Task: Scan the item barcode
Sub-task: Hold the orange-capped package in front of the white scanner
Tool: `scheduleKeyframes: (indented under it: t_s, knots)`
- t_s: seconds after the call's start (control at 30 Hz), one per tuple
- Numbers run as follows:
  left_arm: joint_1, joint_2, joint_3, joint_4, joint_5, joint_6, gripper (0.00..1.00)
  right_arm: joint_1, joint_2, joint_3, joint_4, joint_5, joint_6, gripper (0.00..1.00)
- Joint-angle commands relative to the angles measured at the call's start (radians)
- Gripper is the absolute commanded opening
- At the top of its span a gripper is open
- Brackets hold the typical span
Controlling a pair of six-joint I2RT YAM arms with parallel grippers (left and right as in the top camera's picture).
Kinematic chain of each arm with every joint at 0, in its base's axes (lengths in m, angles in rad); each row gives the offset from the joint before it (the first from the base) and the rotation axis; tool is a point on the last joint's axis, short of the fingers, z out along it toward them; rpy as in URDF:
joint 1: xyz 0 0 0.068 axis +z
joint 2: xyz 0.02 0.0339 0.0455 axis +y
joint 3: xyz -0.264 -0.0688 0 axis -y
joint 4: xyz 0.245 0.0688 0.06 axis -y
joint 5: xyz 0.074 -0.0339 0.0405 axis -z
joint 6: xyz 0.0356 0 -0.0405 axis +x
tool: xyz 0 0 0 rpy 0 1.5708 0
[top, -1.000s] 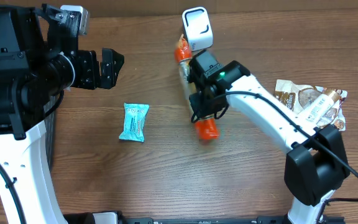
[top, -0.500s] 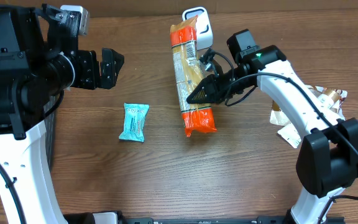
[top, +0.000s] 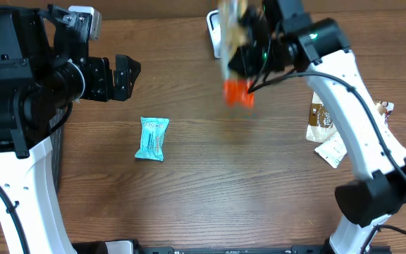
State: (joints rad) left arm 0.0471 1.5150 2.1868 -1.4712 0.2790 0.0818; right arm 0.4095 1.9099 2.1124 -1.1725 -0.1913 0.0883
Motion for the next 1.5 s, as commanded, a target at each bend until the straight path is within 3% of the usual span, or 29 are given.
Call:
scheduleKeyframes:
  t_s: [0.0,0.23,0.4,0.7,1.03,1.47]
  knots:
    - [-0.002,0.003,0.008,0.002,-0.002,0.016,1.0,0.05,-0.034,0.05,0.059,0.585,-0.019,0.04]
    - [-0.002,0.003,0.008,0.002,-0.002,0.016,1.0,0.057,0.135,0.048,0.31,1.008,-0.219,0.04]
    - [-0.002,0.003,0.008,0.002,-0.002,0.016,1.0,0.057,0.244,0.048,0.443,1.047,-0.485,0.04]
    - [-0.002,0.003,0.008,0.002,-0.002,0.016,1.0,0.06,0.407,0.048,0.652,1.124,-0.78,0.04]
    - [-0.002,0.003,0.008,0.002,-0.002,0.016,1.0,0.06,0.546,0.048,0.855,1.321,-0.789,0.04]
    - [-0.002,0.003,0.008,0.002,-0.002,0.016,1.0,0.06,0.62,0.047,0.88,1.343,-0.743,0.04]
